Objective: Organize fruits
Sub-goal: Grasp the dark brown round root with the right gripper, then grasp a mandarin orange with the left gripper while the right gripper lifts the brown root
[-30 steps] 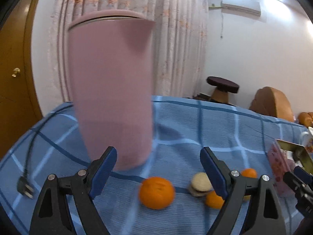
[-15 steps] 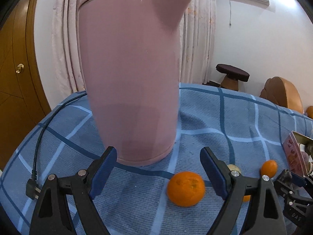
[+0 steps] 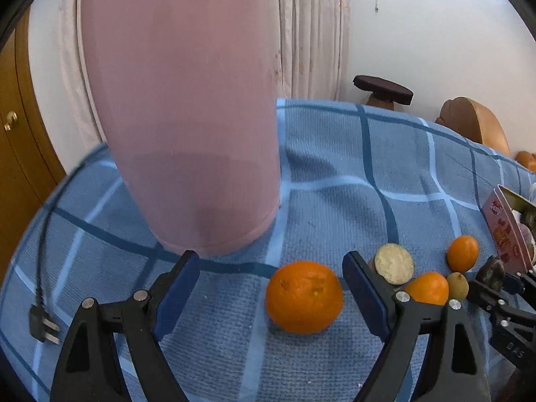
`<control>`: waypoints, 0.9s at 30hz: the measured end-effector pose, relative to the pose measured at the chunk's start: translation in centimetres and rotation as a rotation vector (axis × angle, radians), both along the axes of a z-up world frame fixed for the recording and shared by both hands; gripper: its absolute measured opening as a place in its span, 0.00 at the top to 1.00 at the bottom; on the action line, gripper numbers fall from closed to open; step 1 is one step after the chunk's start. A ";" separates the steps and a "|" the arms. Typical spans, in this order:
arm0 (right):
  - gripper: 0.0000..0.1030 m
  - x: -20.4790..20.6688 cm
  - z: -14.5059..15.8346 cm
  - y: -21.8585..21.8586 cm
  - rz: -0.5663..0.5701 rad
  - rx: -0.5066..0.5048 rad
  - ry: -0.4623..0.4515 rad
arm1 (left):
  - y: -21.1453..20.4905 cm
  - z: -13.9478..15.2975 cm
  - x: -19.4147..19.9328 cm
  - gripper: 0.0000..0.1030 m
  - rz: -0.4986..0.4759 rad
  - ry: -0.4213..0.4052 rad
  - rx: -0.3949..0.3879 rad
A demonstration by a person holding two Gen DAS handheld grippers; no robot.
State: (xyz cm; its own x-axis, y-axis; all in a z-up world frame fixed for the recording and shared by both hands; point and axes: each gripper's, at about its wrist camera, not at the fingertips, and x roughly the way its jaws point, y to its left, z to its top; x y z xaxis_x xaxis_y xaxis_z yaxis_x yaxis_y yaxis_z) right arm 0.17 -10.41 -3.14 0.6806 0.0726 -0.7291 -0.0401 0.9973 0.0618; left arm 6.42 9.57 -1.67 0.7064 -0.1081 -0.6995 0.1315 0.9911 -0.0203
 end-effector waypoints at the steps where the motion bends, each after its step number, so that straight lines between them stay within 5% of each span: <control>1: 0.56 -0.8 0.6 -0.3 0.006 0.013 -0.040 | 0.1 -0.3 0.1 0.15 0.003 0.014 -0.009; 8: 0.56 -3.8 2.7 -0.8 0.017 0.049 -0.216 | -0.9 -0.9 0.1 0.15 -0.011 0.013 0.047; 13: 0.56 -3.4 2.8 -0.5 0.013 0.056 -0.217 | -0.3 -1.1 0.3 0.36 -0.052 0.041 -0.048; 19: 0.56 -3.4 2.8 -0.7 0.016 0.049 -0.211 | -1.6 -1.3 0.3 0.49 -0.088 0.066 -0.027; 27: 0.56 -3.8 2.8 -0.5 0.005 0.042 -0.238 | -2.0 -1.1 0.2 0.52 -0.057 0.045 -0.013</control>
